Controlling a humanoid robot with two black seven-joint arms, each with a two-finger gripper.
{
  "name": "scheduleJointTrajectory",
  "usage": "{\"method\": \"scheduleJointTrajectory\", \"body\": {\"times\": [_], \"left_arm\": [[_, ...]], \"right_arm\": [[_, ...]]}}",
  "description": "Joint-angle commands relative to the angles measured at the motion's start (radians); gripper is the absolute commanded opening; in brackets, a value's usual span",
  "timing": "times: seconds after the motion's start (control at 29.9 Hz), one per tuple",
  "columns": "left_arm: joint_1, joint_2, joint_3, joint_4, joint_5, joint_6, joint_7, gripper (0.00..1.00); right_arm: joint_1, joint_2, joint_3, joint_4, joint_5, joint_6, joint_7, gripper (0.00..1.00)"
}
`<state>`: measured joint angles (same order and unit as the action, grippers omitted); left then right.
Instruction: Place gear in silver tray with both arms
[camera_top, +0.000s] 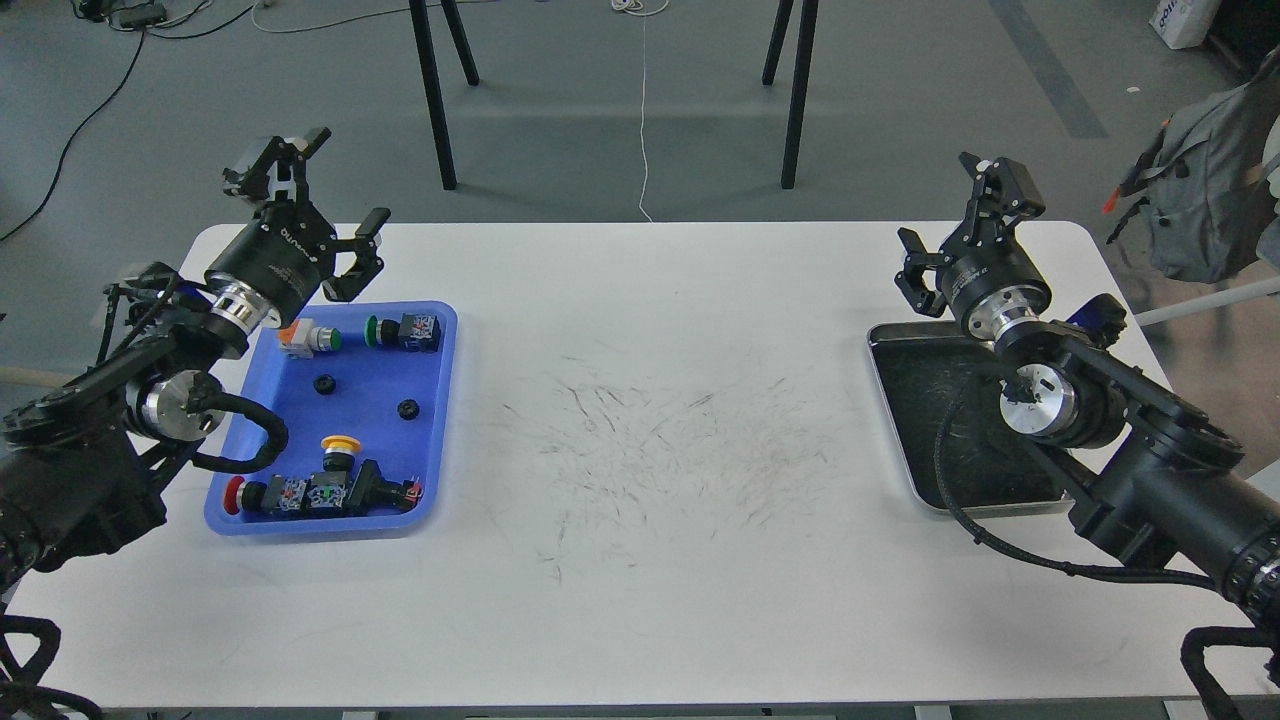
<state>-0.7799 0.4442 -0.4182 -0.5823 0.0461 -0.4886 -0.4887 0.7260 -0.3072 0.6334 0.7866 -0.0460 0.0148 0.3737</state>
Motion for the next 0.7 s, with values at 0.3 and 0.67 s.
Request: {"method": "scheduleJointTrajectory", "body": {"times": [0.3, 0.67], "left_arm": [[0.010, 0.001, -0.014, 0.028, -0.012, 0.000, 0.000, 1.00], [0.011, -0.038, -0.024, 0.071, -0.008, 0.000, 0.000, 1.00]], "right_arm": [[0.001, 0.008, -0.001, 0.000, -0.002, -0.001, -0.001, 1.00], [0.003, 0.002, -0.001, 0.005, 0.000, -0.004, -0.003, 1.00]]}}
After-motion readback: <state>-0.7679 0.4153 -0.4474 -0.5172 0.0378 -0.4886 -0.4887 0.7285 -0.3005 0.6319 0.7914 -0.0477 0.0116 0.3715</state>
